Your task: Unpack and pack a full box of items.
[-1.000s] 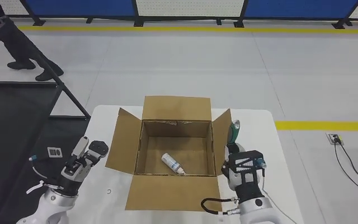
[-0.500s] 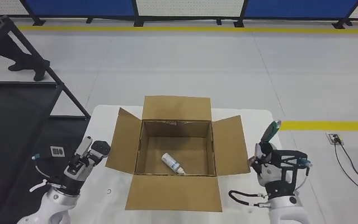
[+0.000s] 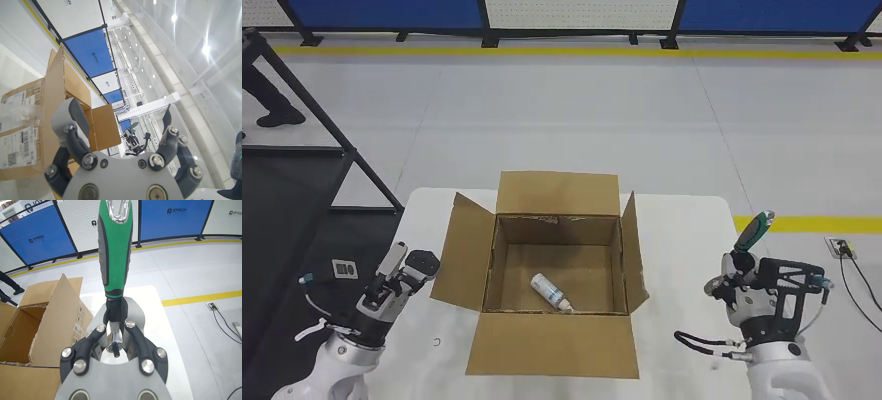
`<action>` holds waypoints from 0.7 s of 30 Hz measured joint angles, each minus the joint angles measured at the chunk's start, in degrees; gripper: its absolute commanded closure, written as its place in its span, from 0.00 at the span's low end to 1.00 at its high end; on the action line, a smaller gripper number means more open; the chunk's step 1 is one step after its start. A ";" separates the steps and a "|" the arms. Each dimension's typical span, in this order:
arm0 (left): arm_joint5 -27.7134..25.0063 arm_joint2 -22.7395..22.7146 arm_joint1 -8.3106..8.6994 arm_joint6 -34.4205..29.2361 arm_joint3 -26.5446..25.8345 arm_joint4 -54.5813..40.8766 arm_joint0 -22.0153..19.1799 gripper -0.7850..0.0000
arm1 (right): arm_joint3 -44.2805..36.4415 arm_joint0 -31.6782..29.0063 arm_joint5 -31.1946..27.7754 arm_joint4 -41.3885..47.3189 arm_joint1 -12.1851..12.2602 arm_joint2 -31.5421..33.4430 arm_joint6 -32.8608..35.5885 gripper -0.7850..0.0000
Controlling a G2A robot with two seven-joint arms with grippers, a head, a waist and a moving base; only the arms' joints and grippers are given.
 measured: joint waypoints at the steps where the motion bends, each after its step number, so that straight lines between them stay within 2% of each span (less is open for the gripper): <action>1: -0.18 -0.28 0.03 0.07 -0.31 0.60 0.14 0.00 | 0.11 -0.04 -0.12 0.07 0.00 -0.09 -0.08 1.00; 5: -0.73 -1.51 0.21 -1.31 -1.64 0.36 0.48 0.00 | 3.17 0.94 -3.50 -0.10 0.15 -1.57 1.07 1.00; 8: -0.97 -3.32 0.36 -1.97 -1.93 -1.20 0.34 0.00 | 5.78 4.10 -4.20 -2.01 0.28 -2.18 6.57 1.00; 15: -0.57 -8.25 0.87 -4.75 0.12 -6.82 -1.58 0.00 | 14.82 15.91 -7.73 -3.96 0.79 -1.04 26.61 1.00; 21: -1.03 -9.85 1.10 -6.64 1.71 -11.60 -2.73 0.00 | 24.73 22.12 -7.56 -3.14 0.90 -0.56 32.92 1.00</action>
